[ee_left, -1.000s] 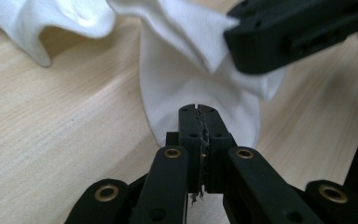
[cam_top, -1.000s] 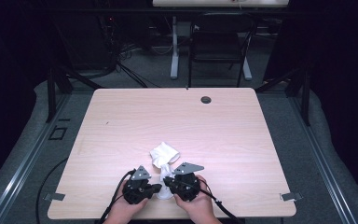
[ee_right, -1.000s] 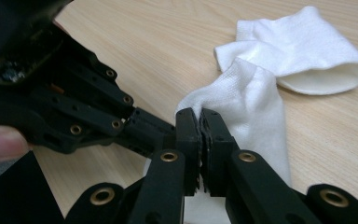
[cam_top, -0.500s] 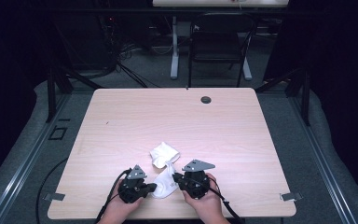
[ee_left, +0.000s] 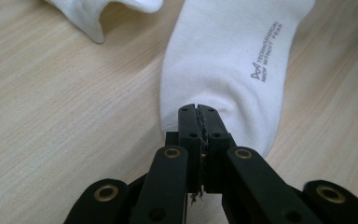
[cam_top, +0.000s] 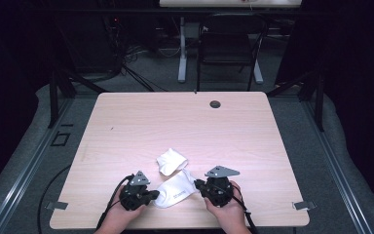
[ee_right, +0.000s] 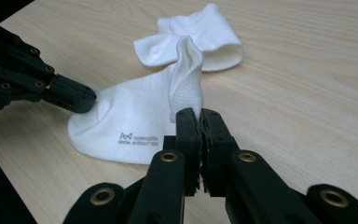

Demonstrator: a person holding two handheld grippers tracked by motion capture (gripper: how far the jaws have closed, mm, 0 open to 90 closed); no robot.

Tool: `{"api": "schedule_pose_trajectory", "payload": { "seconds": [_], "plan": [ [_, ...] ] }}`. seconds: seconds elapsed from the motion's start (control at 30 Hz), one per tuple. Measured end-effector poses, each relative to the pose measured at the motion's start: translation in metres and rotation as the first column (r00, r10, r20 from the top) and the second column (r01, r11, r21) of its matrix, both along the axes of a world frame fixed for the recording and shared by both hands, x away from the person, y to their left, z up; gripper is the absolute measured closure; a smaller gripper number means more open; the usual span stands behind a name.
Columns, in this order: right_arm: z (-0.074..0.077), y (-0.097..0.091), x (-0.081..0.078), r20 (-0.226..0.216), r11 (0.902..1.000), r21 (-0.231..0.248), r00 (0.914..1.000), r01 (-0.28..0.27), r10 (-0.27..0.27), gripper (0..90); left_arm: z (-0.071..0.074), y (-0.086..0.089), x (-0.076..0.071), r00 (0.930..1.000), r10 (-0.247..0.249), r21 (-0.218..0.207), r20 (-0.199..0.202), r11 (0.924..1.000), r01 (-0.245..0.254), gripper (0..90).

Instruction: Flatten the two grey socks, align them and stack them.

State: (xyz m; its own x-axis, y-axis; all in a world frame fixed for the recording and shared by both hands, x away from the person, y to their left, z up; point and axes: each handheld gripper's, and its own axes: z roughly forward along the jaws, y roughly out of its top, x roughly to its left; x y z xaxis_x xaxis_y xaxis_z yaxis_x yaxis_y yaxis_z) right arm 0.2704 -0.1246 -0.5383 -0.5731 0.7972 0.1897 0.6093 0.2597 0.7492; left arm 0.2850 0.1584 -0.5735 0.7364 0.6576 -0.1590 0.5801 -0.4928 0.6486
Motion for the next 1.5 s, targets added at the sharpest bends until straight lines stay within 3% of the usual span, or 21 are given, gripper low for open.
{"api": "schedule_pose_trajectory", "payload": {
  "seconds": [0.3, 0.47, 0.6, 0.7, 0.77, 0.9, 1.1, 1.13, 1.5],
  "plan": [
    [-0.014, -0.011, 0.001, -0.087, 0.9997, -0.01, 0.996, 0.02, -0.021, 83.3, -0.001, 0.005, 0.007, 0.9999, 0.008, -0.006, 0.012, 0.9999, -0.008, 86.2],
    [-0.019, -0.012, 0.003, -0.085, 0.998, -0.052, 0.9955, 0.038, -0.042, 78.7, -0.002, 0.006, 0.009, 0.9999, 0.008, -0.019, 0.01, 0.9998, -0.008, 86.1],
    [-0.015, -0.018, 0.004, -0.052, 0.998, -0.029, 0.997, 0.056, -0.058, 75.5, 0.0, 0.007, 0.01, 0.9999, 0.011, -0.031, 0.008, 0.9995, -0.011, 85.2],
    [-0.01, -0.018, 0.003, -0.014, 0.9995, 0.015, 0.9995, 0.029, -0.029, 75.9, 0.004, 0.008, 0.009, 0.9997, 0.014, -0.05, 0.019, 0.9986, -0.013, 84.5],
    [-0.01, -0.013, 0.004, -0.018, 0.9997, 0.025, 0.9998, -0.009, 0.009, 79.2, 0.007, 0.008, 0.007, 0.9998, 0.014, -0.064, 0.014, 0.9979, -0.013, 84.5],
    [-0.017, 0.001, 0.008, -0.036, 0.9975, -0.023, 0.9972, -0.067, 0.066, 84.1, 0.009, 0.006, 0.002, 0.9999, 0.011, -0.069, 0.009, 0.9976, -0.01, 84.4],
    [-0.033, 0.005, 0.017, -0.072, 0.9948, -0.088, 0.9964, -0.051, 0.045, 85.7, 0.003, 0.0, 0.001, 1.0, 0.004, -0.03, -0.005, 0.9995, -0.005, 84.2],
    [-0.035, 0.004, 0.017, -0.088, 0.9947, -0.092, 0.9954, -0.045, 0.037, 85.9, 0.001, 0.0, 0.002, 1.0, -0.003, -0.009, -0.003, 1.0, 0.003, 84.3],
    [-0.036, 0.001, 0.01, -0.109, 0.9949, -0.093, 0.9936, -0.04, 0.03, 85.1, -0.001, 0.008, 0.007, 0.9994, 0.028, -0.026, -0.018, 0.9993, -0.028, 85.4]
  ]
}}
